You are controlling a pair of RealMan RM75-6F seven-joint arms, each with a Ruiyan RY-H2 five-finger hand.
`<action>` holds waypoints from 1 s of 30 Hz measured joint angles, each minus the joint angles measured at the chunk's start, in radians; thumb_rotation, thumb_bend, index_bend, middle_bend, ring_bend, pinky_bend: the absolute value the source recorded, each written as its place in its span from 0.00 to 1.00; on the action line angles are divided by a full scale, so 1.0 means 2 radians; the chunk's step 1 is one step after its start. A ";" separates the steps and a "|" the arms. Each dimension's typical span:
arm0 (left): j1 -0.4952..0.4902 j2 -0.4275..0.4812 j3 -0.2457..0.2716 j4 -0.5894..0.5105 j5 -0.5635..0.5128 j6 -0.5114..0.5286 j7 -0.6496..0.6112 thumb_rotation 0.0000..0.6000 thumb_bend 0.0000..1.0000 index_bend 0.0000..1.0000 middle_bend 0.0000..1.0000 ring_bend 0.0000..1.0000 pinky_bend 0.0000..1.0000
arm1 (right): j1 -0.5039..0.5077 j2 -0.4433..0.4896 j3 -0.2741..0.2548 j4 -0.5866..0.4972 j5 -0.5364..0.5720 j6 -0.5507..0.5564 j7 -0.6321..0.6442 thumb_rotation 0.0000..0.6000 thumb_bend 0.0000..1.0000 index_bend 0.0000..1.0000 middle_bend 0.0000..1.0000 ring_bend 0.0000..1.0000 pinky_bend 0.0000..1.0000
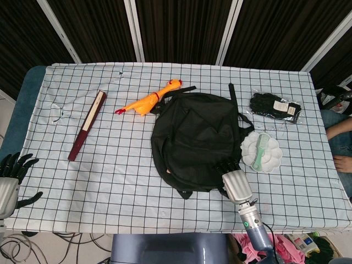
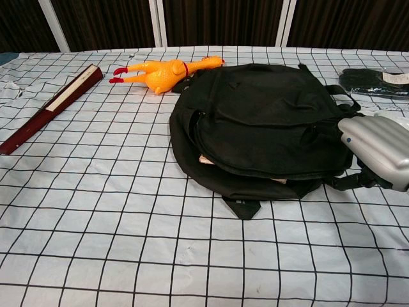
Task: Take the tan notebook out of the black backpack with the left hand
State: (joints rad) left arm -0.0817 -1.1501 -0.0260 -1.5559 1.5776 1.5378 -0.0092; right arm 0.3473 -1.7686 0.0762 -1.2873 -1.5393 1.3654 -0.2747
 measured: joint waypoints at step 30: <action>0.002 0.002 0.003 -0.003 0.007 0.007 -0.002 1.00 0.09 0.20 0.14 0.00 0.00 | 0.010 -0.014 0.003 0.018 -0.014 0.006 0.031 1.00 0.51 0.60 0.51 0.41 0.21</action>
State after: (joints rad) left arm -0.0787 -1.1464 -0.0195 -1.5624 1.5918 1.5515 -0.0129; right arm 0.3665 -1.7975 0.0817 -1.2515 -1.5665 1.3771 -0.2128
